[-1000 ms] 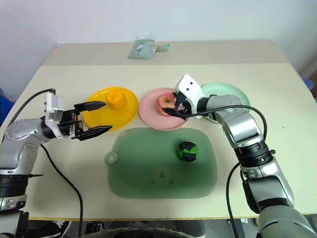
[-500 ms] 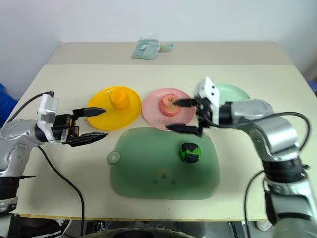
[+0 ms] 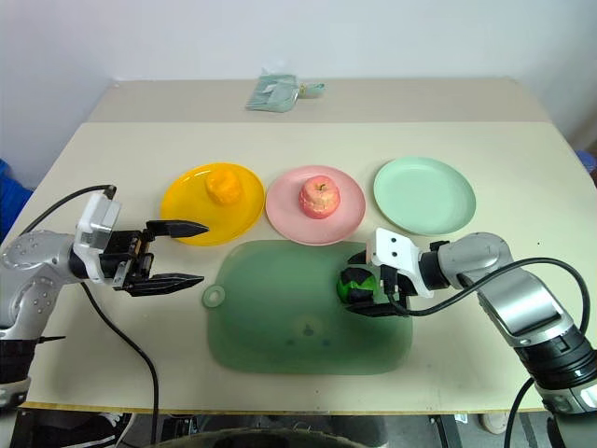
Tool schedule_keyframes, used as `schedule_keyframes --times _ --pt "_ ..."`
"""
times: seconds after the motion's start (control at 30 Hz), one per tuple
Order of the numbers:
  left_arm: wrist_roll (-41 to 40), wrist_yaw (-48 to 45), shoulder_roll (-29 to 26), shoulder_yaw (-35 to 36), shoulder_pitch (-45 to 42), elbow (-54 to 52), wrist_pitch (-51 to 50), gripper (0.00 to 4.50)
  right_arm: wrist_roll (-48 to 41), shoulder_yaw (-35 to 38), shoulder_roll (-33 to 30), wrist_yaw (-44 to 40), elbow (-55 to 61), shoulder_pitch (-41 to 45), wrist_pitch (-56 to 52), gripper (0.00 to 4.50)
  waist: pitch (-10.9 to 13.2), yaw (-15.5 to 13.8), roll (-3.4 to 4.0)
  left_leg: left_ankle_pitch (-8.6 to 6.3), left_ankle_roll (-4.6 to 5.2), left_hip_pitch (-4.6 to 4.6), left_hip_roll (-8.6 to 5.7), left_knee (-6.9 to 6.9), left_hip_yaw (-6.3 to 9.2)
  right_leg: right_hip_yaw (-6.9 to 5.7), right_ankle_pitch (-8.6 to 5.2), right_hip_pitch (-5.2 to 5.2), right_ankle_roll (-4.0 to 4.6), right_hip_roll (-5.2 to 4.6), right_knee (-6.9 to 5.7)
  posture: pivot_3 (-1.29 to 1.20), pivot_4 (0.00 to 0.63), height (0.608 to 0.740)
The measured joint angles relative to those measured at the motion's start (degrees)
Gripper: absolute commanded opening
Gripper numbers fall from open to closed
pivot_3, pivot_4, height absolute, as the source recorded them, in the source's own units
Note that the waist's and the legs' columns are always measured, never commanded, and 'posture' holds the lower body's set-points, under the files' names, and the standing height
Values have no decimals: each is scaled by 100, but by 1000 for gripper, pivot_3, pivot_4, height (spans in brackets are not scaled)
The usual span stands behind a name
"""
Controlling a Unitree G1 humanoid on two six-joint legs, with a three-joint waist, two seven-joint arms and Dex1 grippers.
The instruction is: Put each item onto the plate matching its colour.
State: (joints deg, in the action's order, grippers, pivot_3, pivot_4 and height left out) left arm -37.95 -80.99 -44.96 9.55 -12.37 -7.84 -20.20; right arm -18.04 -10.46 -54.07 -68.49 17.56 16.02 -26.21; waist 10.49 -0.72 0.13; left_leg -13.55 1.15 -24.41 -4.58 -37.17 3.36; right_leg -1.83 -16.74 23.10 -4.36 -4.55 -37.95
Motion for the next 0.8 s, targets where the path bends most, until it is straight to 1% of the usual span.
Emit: schedule_keyframes --times 0.17,0.2,0.23,0.27,0.3,0.53,0.63,0.73,0.8 --pt "39 3 22 -35 -1 23 96 4500 304 -53 -1 -55 -221 -39 367 4453 0 0 0 0 0 0 0 1 0 0 0 0 0 0 0 0 150 738" --pt "46 5 23 -36 -2 33 105 4500 330 -53 2 -63 -242 -37 382 3934 0 0 0 0 0 0 0 0 0 0 0 0 0 0 0 0 150 738" --pt "53 6 24 -36 -2 51 117 4500 341 -54 5 -75 -276 -37 406 3698 0 0 0 0 -1 0 0 0 0 0 0 0 0 0 0 0 150 738" --pt "68 7 25 -37 -2 65 137 4500 359 -54 15 -85 -302 -36 420 3117 0 0 0 0 -1 0 0 1 0 0 0 0 0 0 0 0 150 738" --pt "80 11 30 -37 -2 74 169 4500 376 -55 21 -98 -326 -33 441 2677 0 1 0 0 -1 0 0 1 0 0 0 0 0 0 0 0 150 738" --pt "113 28 63 -38 -6 94 206 4500 261 -35 124 -138 -318 -14 378 2677 0 0 0 0 -1 1 0 0 0 0 0 0 -1 0 0 0 150 738" --pt "118 153 134 -32 -31 115 225 4500 69 99 213 -91 -321 -6 238 2677 0 -3 0 0 0 1 0 0 0 0 0 -1 -1 1 0 0 150 738" --pt "164 492 413 -26 -315 327 333 4500 -127 401 798 391 -658 464 93 2677 0 10 -1 3 -6 2 0 -8 0 0 3 -2 -5 2 -7 0 150 738" --pt "239 686 504 -23 -474 386 382 4500 -101 660 1077 869 -1172 920 77 2677 0 10 0 5 -8 2 -1 -7 0 0 6 0 -6 4 -8 0 150 738"
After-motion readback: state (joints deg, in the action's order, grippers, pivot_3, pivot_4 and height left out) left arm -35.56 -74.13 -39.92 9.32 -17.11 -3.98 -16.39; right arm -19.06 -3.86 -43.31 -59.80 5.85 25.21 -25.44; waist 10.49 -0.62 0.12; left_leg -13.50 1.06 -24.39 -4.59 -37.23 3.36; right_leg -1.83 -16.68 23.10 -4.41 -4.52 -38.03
